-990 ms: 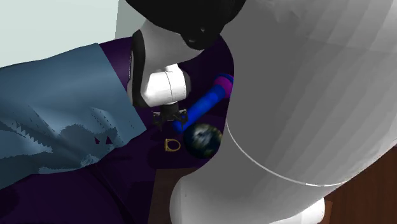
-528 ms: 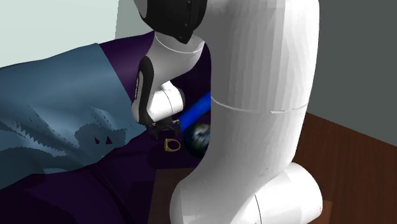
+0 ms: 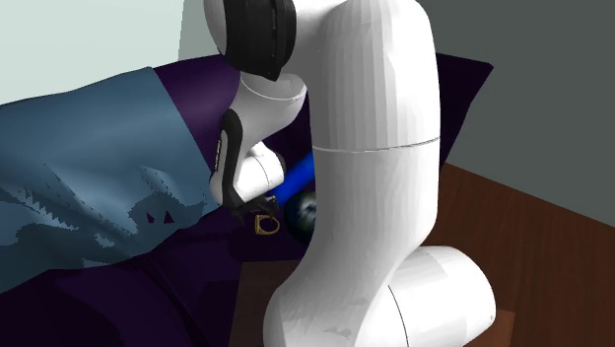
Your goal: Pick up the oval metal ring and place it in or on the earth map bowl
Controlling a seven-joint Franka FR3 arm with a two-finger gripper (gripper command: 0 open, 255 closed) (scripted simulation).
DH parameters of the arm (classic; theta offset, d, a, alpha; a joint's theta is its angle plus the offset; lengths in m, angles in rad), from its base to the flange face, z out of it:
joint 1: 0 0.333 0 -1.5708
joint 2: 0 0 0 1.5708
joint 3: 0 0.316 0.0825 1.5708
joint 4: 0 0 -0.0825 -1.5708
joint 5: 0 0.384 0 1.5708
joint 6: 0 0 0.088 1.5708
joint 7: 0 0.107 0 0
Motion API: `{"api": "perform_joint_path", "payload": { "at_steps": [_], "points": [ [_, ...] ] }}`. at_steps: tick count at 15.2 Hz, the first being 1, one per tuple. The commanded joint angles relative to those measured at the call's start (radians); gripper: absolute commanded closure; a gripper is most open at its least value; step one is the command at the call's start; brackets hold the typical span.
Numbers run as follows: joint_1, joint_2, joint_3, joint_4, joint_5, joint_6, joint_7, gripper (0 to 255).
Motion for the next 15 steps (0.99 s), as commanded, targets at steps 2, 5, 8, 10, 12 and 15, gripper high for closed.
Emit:
{"api": "perform_joint_path", "payload": {
  "at_steps": [2, 5, 8, 10, 12, 15],
  "points": [
    [0.012, 0.027, -0.015, 0.007, -0.013, 0.021, 0.009, 0],
    [0.012, 0.027, -0.015, 0.007, -0.013, 0.021, 0.009, 0],
    [0.012, 0.027, -0.015, 0.007, -0.013, 0.021, 0.009, 0],
    [0.012, 0.027, -0.015, 0.007, -0.013, 0.021, 0.009, 255],
    [0.012, 0.027, -0.015, 0.007, -0.013, 0.021, 0.009, 255],
    [0.012, 0.027, -0.015, 0.007, -0.013, 0.021, 0.009, 255]
  ]
}}
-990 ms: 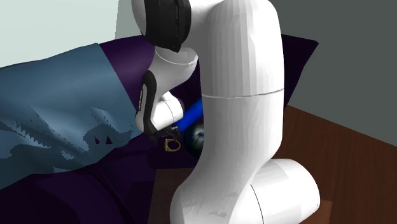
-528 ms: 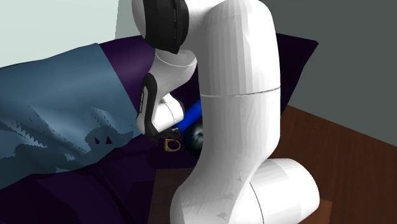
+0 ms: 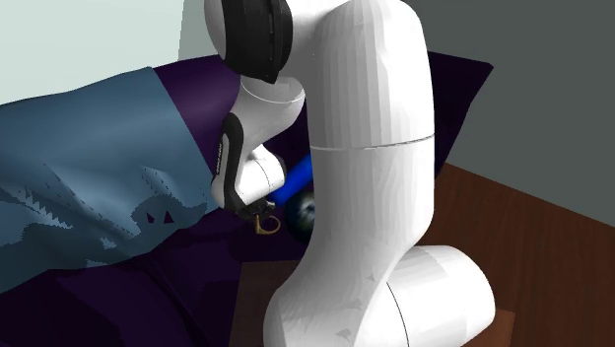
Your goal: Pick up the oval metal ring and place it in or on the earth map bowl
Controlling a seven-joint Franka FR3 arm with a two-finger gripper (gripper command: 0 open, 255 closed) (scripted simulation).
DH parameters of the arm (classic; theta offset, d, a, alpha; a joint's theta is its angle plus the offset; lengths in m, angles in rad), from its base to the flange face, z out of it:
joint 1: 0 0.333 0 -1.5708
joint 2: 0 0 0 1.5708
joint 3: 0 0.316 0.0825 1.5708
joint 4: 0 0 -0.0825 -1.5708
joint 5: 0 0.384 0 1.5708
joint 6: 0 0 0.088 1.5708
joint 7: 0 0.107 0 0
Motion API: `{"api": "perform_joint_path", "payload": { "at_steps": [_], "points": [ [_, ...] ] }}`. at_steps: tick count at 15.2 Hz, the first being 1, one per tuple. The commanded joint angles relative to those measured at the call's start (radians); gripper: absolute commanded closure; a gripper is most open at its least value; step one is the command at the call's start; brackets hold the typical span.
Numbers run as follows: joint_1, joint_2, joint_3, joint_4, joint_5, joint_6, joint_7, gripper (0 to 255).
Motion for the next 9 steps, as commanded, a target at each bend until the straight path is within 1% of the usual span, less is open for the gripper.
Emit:
{"api": "perform_joint_path", "payload": {
  "at_steps": [1, 3, 9],
  "points": [
    [0.000, 0.001, 0.000, 0.000, 0.000, 0.000, 0.000, 255],
    [0.000, 0.001, 0.000, 0.000, 0.000, 0.000, 0.000, 255],
    [-0.040, -0.089, 0.050, -0.026, 0.044, -0.065, -0.031, 255]
  ]
}}
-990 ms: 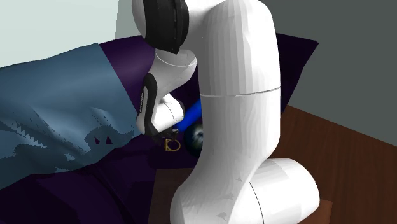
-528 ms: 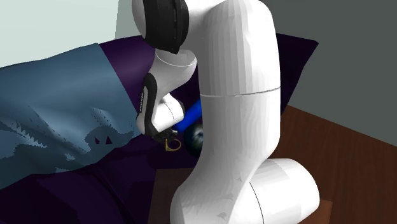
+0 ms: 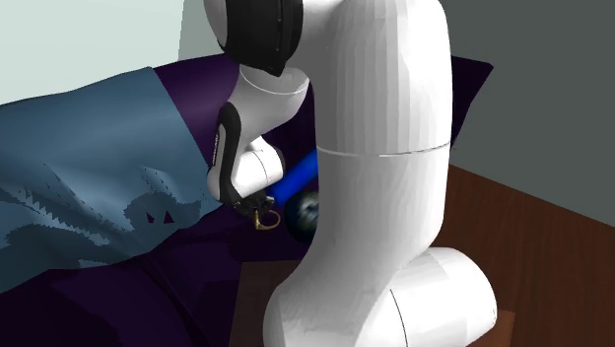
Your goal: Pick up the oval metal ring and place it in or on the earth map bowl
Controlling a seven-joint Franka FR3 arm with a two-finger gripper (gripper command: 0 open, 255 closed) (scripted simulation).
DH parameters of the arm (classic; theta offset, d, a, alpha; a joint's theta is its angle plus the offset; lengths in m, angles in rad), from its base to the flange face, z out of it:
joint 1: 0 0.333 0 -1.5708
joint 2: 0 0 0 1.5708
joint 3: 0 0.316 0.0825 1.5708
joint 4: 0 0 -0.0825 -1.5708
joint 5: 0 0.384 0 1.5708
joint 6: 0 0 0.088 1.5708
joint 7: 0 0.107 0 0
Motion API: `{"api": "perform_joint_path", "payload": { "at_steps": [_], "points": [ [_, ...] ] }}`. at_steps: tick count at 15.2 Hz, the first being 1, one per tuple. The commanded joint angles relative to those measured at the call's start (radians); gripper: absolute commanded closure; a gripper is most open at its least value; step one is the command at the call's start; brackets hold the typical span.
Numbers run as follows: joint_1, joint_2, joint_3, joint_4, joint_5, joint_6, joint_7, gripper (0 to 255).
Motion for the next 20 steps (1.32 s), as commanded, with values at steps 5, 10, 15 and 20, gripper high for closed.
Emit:
{"api": "perform_joint_path", "payload": {
  "at_steps": [5, 10, 15, 20],
  "points": [
    [-0.036, -0.089, 0.048, -0.018, 0.054, -0.070, -0.037, 255],
    [-0.059, -0.162, 0.081, -0.027, 0.104, -0.131, -0.071, 255],
    [-0.075, -0.233, 0.105, -0.029, 0.154, -0.195, -0.105, 255],
    [-0.084, -0.301, 0.120, -0.025, 0.200, -0.262, -0.137, 255]
  ]
}}
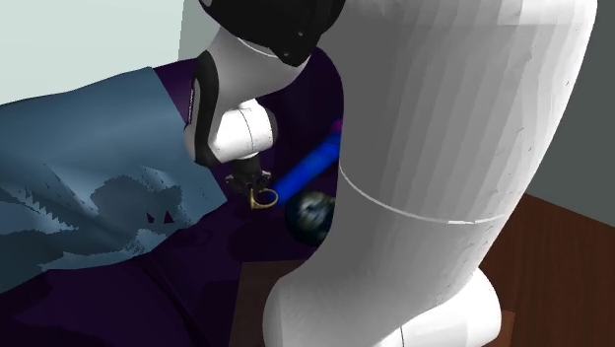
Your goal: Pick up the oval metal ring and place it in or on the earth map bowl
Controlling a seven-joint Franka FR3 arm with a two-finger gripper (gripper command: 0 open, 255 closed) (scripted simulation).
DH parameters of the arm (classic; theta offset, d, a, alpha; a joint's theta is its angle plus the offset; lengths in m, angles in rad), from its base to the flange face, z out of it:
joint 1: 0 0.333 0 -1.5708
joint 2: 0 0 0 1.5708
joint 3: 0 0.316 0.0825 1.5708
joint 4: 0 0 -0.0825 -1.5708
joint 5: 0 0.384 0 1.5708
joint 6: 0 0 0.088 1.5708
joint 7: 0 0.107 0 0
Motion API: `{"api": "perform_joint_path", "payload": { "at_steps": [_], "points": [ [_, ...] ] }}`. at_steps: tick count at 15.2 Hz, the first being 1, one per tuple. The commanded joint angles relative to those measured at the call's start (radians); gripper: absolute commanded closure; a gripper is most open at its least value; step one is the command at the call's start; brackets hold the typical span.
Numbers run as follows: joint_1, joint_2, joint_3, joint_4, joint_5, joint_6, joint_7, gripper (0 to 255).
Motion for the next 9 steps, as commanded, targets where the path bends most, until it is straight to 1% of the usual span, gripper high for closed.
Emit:
{"api": "perform_joint_path", "payload": {
  "at_steps": [1, 9],
  "points": [
    [-0.003, -0.027, 0.004, 0.003, 0.018, -0.028, -0.013, 255],
    [-0.007, -0.125, 0.011, 0.024, 0.073, -0.141, -0.051, 255]
  ]
}}
